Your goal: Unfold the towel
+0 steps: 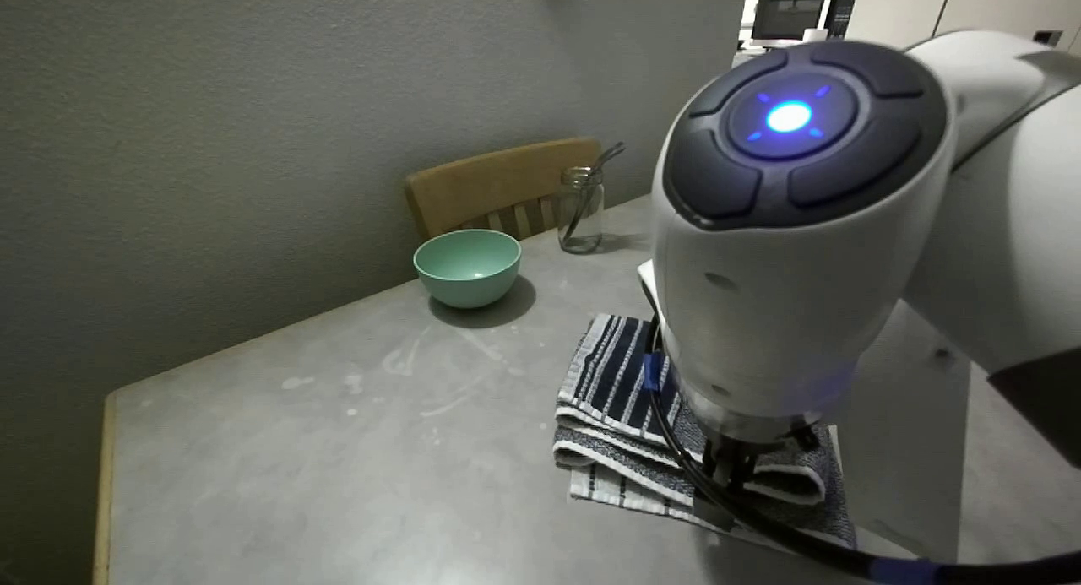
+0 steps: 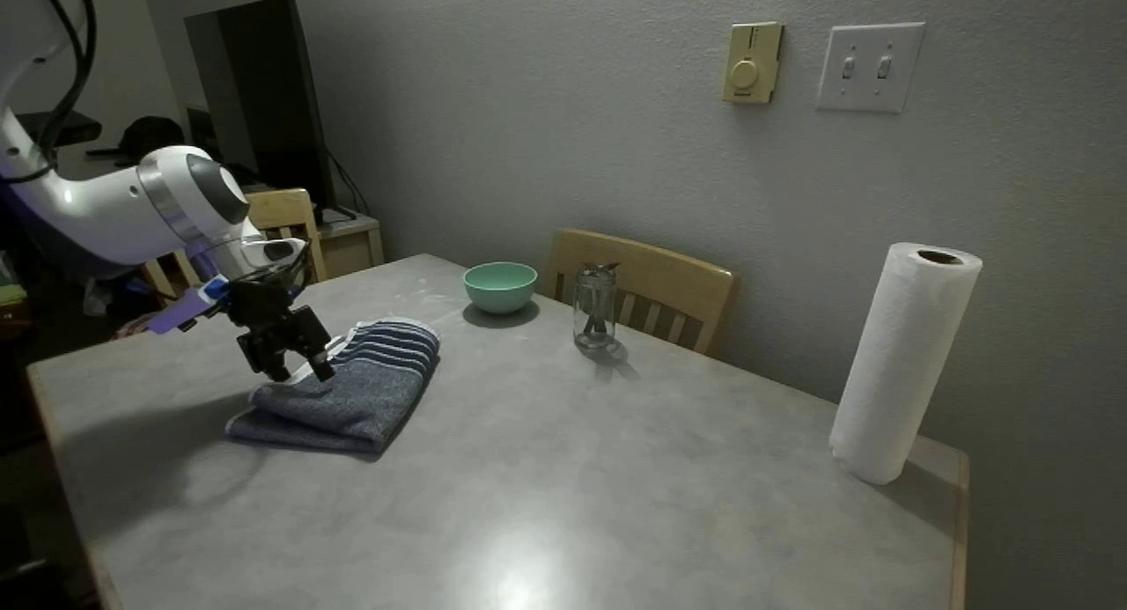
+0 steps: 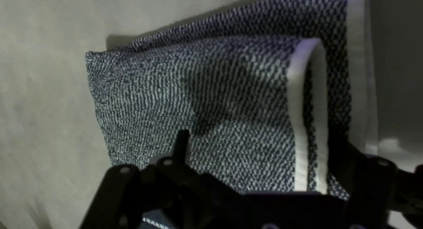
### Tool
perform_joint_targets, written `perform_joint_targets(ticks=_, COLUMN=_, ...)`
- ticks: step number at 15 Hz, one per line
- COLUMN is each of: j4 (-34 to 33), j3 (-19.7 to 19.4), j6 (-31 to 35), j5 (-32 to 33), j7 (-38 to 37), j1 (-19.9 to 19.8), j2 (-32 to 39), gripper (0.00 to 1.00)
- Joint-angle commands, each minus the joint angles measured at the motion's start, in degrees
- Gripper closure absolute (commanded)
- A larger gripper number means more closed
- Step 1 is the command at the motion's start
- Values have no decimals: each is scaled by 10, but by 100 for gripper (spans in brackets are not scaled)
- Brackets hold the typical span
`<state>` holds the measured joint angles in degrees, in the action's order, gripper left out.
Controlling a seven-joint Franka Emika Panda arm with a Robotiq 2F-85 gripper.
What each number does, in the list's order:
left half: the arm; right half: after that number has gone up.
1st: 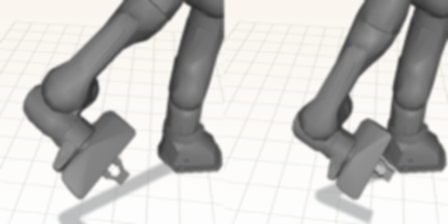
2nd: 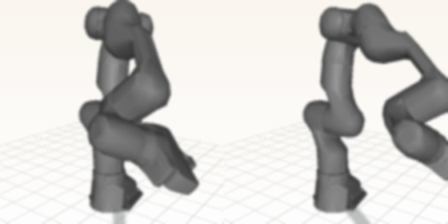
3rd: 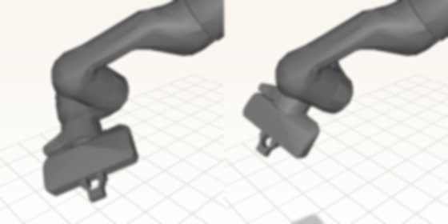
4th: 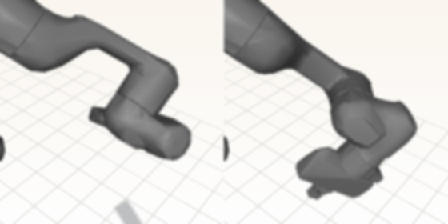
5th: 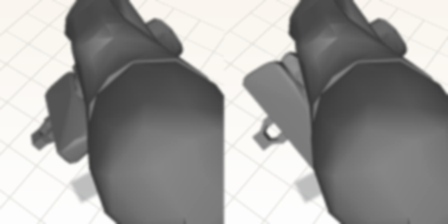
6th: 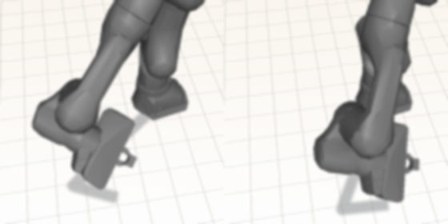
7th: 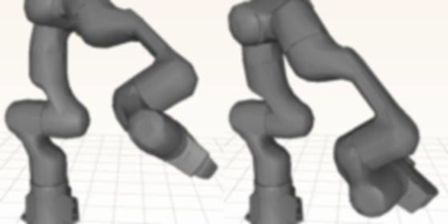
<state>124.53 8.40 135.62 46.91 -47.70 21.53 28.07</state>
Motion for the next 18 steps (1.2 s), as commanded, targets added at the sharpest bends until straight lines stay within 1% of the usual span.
perform_joint_targets(ticks=1, j4=-8, j3=-11, j6=-11, j5=7, j7=10, j1=11, j2=9, gripper=0)
perform_joint_targets(ticks=4, j4=-7, j3=-11, j6=-17, j5=8, j7=13, j1=11, j2=6, gripper=0)
perform_joint_targets(ticks=5, j4=-7, j3=-11, j6=-19, j5=8, j7=13, j1=11, j2=6, gripper=2)
perform_joint_targets(ticks=6, j4=-7, j3=-11, j6=-20, j5=9, j7=14, j1=11, j2=6, gripper=21)
perform_joint_targets(ticks=8, j4=-8, j3=-10, j6=-21, j5=8, j7=17, j1=11, j2=7, gripper=32)
perform_joint_targets(ticks=11, j4=-12, j3=-9, j6=-21, j5=7, j7=21, j1=13, j2=9, gripper=55)
perform_joint_targets(ticks=12, j4=-15, j3=-8, j6=-23, j5=6, j7=24, j1=13, j2=10, gripper=60)
perform_joint_targets(ticks=14, j4=-19, j3=-7, j6=-26, j5=4, j7=30, j1=15, j2=11, gripper=62)
perform_joint_targets(ticks=15, j4=-22, j3=-6, j6=-29, j5=3, j7=34, j1=16, j2=11, gripper=65)
perform_joint_targets(ticks=16, j4=-25, j3=-6, j6=-30, j5=3, j7=37, j1=17, j2=11, gripper=67)
perform_joint_targets(ticks=17, j4=-28, j3=-6, j6=-31, j5=3, j7=42, j1=17, j2=11, gripper=64)
perform_joint_targets(ticks=18, j4=-30, j3=-5, j6=-33, j5=1, j7=46, j1=17, j2=11, gripper=71)
